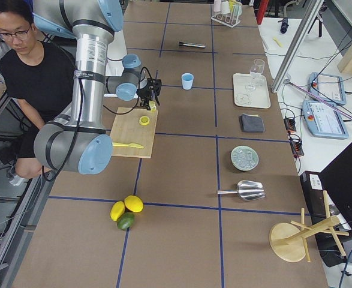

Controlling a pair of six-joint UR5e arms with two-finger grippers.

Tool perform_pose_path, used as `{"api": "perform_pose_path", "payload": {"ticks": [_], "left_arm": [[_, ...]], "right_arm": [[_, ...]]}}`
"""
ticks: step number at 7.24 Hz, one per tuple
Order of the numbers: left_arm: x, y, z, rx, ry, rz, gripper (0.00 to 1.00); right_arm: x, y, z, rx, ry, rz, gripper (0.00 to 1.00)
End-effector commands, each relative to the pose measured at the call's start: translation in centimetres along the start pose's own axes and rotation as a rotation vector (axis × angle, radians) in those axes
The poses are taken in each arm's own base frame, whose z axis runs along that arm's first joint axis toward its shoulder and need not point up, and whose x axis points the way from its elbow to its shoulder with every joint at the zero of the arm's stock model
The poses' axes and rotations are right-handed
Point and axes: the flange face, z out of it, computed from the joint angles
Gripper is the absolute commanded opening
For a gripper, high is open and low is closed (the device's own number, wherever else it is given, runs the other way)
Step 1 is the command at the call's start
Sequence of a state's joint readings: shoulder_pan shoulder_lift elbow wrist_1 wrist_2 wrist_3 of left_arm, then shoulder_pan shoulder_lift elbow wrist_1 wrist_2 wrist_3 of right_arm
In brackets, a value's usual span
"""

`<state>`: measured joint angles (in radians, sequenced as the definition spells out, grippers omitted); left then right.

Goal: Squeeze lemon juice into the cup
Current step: 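Carry the lemon slice with the right gripper over the blue cup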

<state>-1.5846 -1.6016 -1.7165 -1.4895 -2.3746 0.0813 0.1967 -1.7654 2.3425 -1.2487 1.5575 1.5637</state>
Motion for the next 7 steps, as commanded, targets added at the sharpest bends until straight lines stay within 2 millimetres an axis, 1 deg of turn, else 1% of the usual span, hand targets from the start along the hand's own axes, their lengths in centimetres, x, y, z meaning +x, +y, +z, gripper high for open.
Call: {"api": "perform_pose_path", "payload": {"ticks": [1,2,3,4,5,6,7], "left_arm": [[0.1,0.0,-0.1,0.001,0.000,0.001,1.00],[0.1,0.0,-0.1,0.002,0.000,0.001,1.00],[0.2,0.0,-0.2,0.003,0.000,0.002,1.00],[0.2,-0.1,-0.2,0.003,0.000,0.002,1.00],[0.0,-0.1,0.0,0.001,0.000,0.000,1.00],[-0.1,0.0,0.1,-0.002,0.000,-0.004,1.00],[-0.1,0.0,0.1,-0.001,0.000,-0.003,1.00]], "right_arm": [[-1.7,-3.8,-1.7,-0.002,-0.030,0.072,0.46],[-6.0,-5.8,-2.8,-0.013,-0.017,0.102,0.47],[-11.7,-6.8,-3.7,-0.009,0.005,0.105,0.47],[-18.2,-8.4,-4.2,0.007,0.026,0.117,0.47],[-22.7,-9.6,-2.9,0.018,0.036,0.123,0.46],[-25.5,-10.6,-1.4,0.042,0.053,0.124,0.46],[-28.9,-12.3,-0.3,0.073,0.065,0.133,0.46]]}}
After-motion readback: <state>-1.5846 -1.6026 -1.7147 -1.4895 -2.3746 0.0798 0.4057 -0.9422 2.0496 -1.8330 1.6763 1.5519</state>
